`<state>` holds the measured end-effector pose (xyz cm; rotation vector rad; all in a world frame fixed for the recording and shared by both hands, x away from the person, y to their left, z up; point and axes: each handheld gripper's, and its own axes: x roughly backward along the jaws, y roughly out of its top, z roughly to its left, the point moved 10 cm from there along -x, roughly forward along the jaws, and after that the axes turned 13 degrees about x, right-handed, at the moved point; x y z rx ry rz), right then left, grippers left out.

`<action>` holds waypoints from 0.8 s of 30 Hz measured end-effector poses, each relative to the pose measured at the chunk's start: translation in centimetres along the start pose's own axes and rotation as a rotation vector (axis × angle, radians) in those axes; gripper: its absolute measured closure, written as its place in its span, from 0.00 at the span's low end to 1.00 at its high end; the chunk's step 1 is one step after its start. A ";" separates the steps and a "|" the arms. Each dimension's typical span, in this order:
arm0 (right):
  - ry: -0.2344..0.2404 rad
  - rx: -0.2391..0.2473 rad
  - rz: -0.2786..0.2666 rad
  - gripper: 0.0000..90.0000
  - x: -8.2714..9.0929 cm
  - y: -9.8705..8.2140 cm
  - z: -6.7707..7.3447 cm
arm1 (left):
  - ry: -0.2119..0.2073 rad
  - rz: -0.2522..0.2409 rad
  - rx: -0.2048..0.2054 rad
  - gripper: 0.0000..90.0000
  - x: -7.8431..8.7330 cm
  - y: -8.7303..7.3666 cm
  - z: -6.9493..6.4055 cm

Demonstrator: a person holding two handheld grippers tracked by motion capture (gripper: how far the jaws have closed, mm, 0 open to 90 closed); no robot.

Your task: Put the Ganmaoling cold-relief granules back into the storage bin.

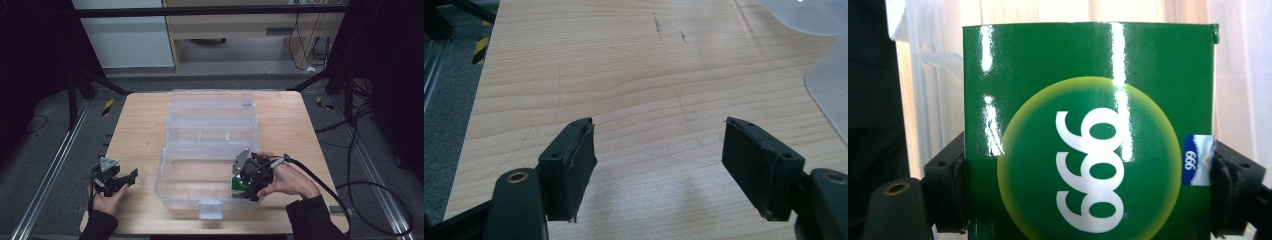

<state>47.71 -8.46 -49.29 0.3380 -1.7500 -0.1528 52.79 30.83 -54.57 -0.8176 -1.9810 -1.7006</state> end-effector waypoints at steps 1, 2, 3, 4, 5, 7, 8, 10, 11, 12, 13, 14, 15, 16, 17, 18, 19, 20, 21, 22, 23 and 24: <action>0.001 0.002 0.005 0.17 -0.1 0.0 0.0 | 0.000 0.000 0.000 0.32 0.0 0.0 0.0; 0.002 0.001 0.008 0.17 -0.3 0.0 0.1 | 0.000 0.000 0.000 0.32 0.0 0.0 0.0; 0.002 0.004 0.012 0.17 -0.4 -0.1 0.1 | 0.000 0.000 0.000 0.32 0.0 0.0 0.0; 0.007 0.008 0.020 0.17 -0.6 -0.1 0.1 | 0.000 0.000 -0.001 0.32 0.0 0.0 0.0; 0.007 0.007 0.020 0.17 -0.7 -0.1 0.1 | 0.000 0.000 -0.001 0.32 0.0 0.0 0.0; 0.007 0.007 0.024 0.16 -0.7 -0.1 0.1 | 0.000 0.000 0.000 0.32 0.0 0.0 0.0; 0.013 0.010 0.029 0.16 -0.8 -0.1 0.1 | 0.000 0.000 0.000 0.32 0.0 0.0 0.0; 0.014 0.006 0.042 0.15 -1.0 -0.2 0.1 | 0.000 0.001 -0.001 0.32 0.0 0.0 0.0; 0.016 0.007 0.048 0.15 -1.1 -0.3 0.1 | -0.001 0.001 -0.001 0.32 0.0 0.0 0.0; 0.016 0.007 0.048 0.15 -1.1 -0.3 0.1 | -0.001 0.001 -0.001 0.32 0.0 0.0 0.0; 0.016 0.005 0.046 0.15 -1.1 -0.3 0.1 | 0.000 0.001 -0.001 0.32 0.0 0.0 0.0; 0.009 0.003 0.044 0.14 -1.0 -0.3 0.0 | -0.001 0.001 -0.001 0.32 0.0 0.0 0.0; 0.000 -0.006 0.041 0.16 -0.7 -0.3 -0.1 | -0.001 0.001 -0.001 0.32 0.0 0.0 0.0; 0.000 -0.006 0.041 0.16 -0.7 -0.3 -0.1 | -0.001 0.001 -0.001 0.32 0.0 0.0 0.0; -0.006 -0.011 0.022 0.16 -0.2 -0.3 -0.2 | -0.001 0.001 -0.001 0.32 0.0 0.0 0.0; -0.006 -0.011 0.022 0.16 -0.2 -0.3 -0.2 | -0.001 0.001 -0.001 0.32 0.0 0.0 0.0; -0.009 -0.020 0.013 0.16 0.1 -0.2 -0.2 | -0.001 0.001 -0.002 0.32 0.0 0.0 0.0; -0.011 -0.027 0.007 0.15 0.4 -0.2 -0.2 | -0.001 0.001 -0.002 0.32 0.0 0.0 0.0; -0.019 -0.031 -0.002 0.15 0.7 -0.3 -0.3 | 0.000 0.001 -0.002 0.32 0.0 0.0 0.0; -0.029 -0.044 -0.006 0.14 1.0 -0.3 -0.4 | -0.001 0.001 -0.002 0.32 0.0 0.0 0.0; -0.038 -0.062 -0.010 0.14 1.3 -0.4 -0.5 | 0.000 0.001 -0.002 0.32 0.0 0.0 0.0; -0.050 -0.080 -0.015 0.14 1.7 -0.5 -0.6 | 0.000 0.001 -0.001 0.32 0.0 0.0 0.0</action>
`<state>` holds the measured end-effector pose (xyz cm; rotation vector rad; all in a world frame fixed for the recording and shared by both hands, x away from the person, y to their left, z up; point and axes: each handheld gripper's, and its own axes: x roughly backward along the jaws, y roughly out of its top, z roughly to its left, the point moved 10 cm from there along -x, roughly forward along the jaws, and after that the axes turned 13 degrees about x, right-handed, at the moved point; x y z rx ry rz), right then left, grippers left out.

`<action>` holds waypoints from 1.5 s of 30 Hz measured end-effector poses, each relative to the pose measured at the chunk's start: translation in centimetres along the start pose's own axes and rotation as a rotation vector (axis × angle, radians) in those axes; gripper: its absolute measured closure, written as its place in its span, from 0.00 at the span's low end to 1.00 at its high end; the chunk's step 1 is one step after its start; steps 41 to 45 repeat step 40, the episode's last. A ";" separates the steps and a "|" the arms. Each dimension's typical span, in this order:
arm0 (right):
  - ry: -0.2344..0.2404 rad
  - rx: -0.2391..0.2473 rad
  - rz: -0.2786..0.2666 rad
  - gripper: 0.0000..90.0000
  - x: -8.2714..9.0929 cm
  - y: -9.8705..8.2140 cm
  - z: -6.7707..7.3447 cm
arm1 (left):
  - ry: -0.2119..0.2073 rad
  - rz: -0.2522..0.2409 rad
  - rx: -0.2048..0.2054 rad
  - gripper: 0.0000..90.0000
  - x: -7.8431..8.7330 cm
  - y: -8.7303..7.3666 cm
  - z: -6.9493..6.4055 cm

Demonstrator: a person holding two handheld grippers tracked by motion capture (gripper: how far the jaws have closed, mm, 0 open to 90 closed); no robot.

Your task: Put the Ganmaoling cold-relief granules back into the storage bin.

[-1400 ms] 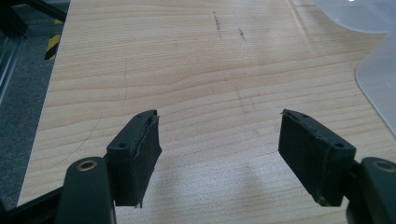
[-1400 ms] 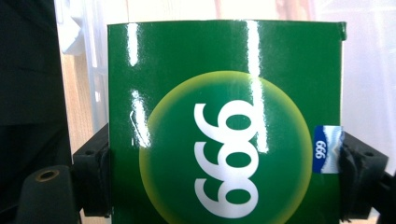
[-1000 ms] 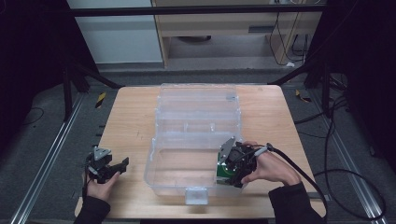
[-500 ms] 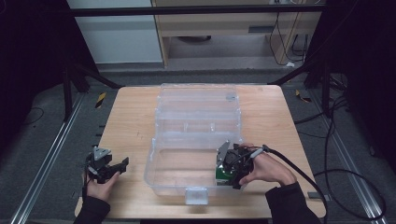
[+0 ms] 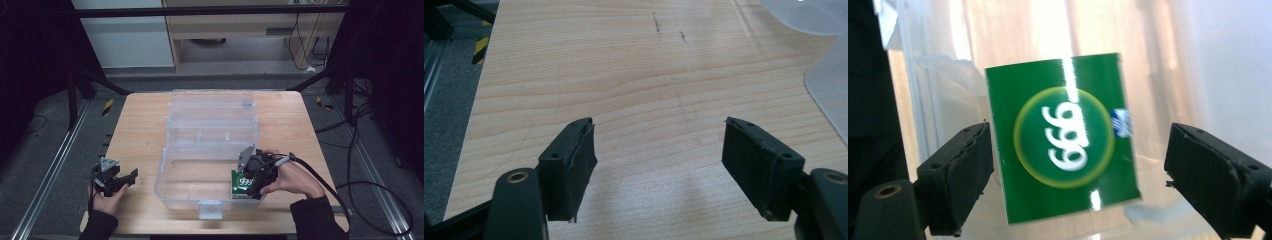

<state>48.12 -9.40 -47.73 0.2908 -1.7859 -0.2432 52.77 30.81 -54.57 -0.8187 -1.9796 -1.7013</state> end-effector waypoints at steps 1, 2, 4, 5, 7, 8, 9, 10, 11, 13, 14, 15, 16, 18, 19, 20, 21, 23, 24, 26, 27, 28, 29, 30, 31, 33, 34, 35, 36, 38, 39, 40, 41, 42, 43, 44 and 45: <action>-0.013 -0.016 -0.010 0.14 0.4 -0.1 -0.2 | 0.000 0.000 0.000 0.32 0.0 0.0 0.0; -0.025 -0.035 -0.016 0.13 0.8 -0.2 -0.4 | 0.000 -0.001 0.000 0.32 0.0 0.0 0.0; -0.050 -0.066 -0.045 0.10 1.7 -0.3 -0.7 | 0.001 0.000 0.001 0.32 0.0 0.0 0.0; -0.062 -0.076 -0.063 0.10 2.2 -0.3 -0.9 | 0.001 0.000 0.000 0.32 0.0 0.0 0.0; -0.073 -0.113 -0.099 0.09 3.1 -0.5 -1.0 | 0.000 0.000 0.000 0.32 0.0 0.0 0.0; -0.084 -0.132 -0.117 0.09 3.6 -0.7 -1.1 | 0.000 0.000 -0.001 0.32 0.0 0.0 0.0; -0.100 -0.150 -0.140 0.08 4.1 -1.1 -1.2 | 0.000 0.000 -0.001 0.32 0.0 0.0 0.0; -0.118 -0.166 -0.154 0.08 4.5 -1.4 -1.3 | 0.000 0.001 -0.001 0.32 0.0 0.0 0.0; -0.135 -0.188 -0.169 0.08 4.8 -1.8 -1.3 | 0.000 0.001 -0.002 0.32 0.0 0.0 0.0; -0.165 -0.227 -0.196 0.07 5.3 -2.6 -1.4 | 0.001 0.002 -0.002 0.32 0.0 0.0 0.0; -0.182 -0.245 -0.207 0.05 5.5 -3.1 -1.4 | 0.000 0.002 -0.002 0.32 0.0 0.0 0.0; -0.205 -0.267 -0.218 0.05 5.7 -3.6 -1.5 | -0.002 0.003 -0.002 0.32 0.0 -0.1 -0.1; -0.225 -0.295 -0.231 0.05 5.8 -4.2 -1.5 | -0.003 0.005 -0.004 0.32 0.0 -0.1 -0.1; -0.262 -0.350 -0.261 0.05 5.9 -5.2 -1.5 | -0.005 0.009 -0.008 0.32 -0.1 -0.1 -0.2; -0.274 -0.376 -0.276 0.05 5.8 -5.7 -1.5 | -0.007 0.008 -0.009 0.32 -0.1 -0.1 -0.2; -0.294 -0.419 -0.297 0.05 5.6 -6.8 -1.4 | -0.007 0.009 -0.010 0.32 -0.1 -0.2 -0.2; -0.294 -0.419 -0.297 0.05 5.6 -6.8 -1.4 | -0.006 0.010 -0.012 0.32 -0.1 -0.2 -0.2; -0.318 -0.466 -0.313 0.04 5.3 -7.8 -1.4 | -0.005 0.011 -0.013 0.32 -0.1 -0.2 -0.2; -0.325 -0.490 -0.321 0.04 5.0 -8.2 -1.4 | -0.004 0.011 -0.014 0.32 -0.1 -0.2 -0.2; -0.350 -0.539 -0.334 0.04 4.5 -9.2 -1.7 | -0.007 0.009 -0.014 0.32 -0.1 -0.2 -0.2; -0.359 -0.565 -0.325 0.03 4.2 -9.8 -1.9 | -0.008 0.008 -0.014 0.32 -0.1 -0.2 -0.3; -0.378 -0.593 -0.318 0.04 3.9 -10.4 -2.2 | -0.010 0.008 -0.015 0.32 -0.1 -0.2 -0.3; -0.402 -0.625 -0.319 0.04 3.7 -11.0 -2.4 | -0.011 0.009 -0.016 0.32 -0.1 -0.2 -0.3; -0.420 -0.657 -0.330 0.05 3.4 -11.6 -2.7 | -0.011 0.009 -0.017 0.32 -0.1 -0.2 -0.3; -0.432 -0.694 -0.340 0.05 3.1 -12.1 -2.8 | -0.011 0.010 -0.017 0.33 -0.1 -0.2 -0.3; -0.452 -0.743 -0.340 0.05 2.2 -13.4 -2.9 | -0.014 0.013 -0.017 0.33 -0.2 -0.2 -0.3; -0.461 -0.766 -0.330 0.05 1.7 -14.1 -3.0 | -0.014 0.015 -0.019 0.33 -0.3 -0.2 -0.2; -0.472 -0.787 -0.322 0.05 1.3 -14.8 -3.0 | -0.013 0.015 -0.020 0.33 -0.3 -0.3 -0.2; -0.480 -0.814 -0.317 0.05 0.9 -15.5 -3.0 | -0.013 0.015 -0.022 0.33 -0.3 -0.2 -0.3; -0.506 -0.874 -0.302 0.05 0.4 -16.8 -3.2 | -0.013 0.015 -0.024 0.33 -0.4 -0.2 -0.3; -0.534 -0.926 -0.293 0.05 -0.1 -17.8 -3.4 | -0.012 0.015 -0.026 0.33 -0.4 -0.3 -0.3; -0.534 -0.926 -0.293 0.05 -0.1 -17.8 -3.4 | -0.012 0.015 -0.027 0.33 -0.4 -0.3 -0.3; -0.534 -0.926 -0.293 0.05 -0.1 -17.8 -3.4 | -0.012 0.015 -0.027 0.33 -0.4 -0.3 -0.3; -0.534 -0.926 -0.293 0.05 -0.1 -17.8 -3.4 | -0.012 0.015 -0.027 0.33 -0.4 -0.3 -0.3; -0.534 -0.926 -0.293 0.05 -0.1 -17.8 -3.4 | -0.012 0.015 -0.027 0.33 -0.4 -0.3 -0.3; -0.534 -0.926 -0.293 0.05 -0.1 -17.8 -3.4 | -0.012 0.015 -0.027 0.33 -0.4 -0.3 -0.3; -0.534 -0.926 -0.293 0.05 -0.1 -17.8 -3.4 | -0.012 0.015 -0.027 0.33 -0.4 -0.3 -0.3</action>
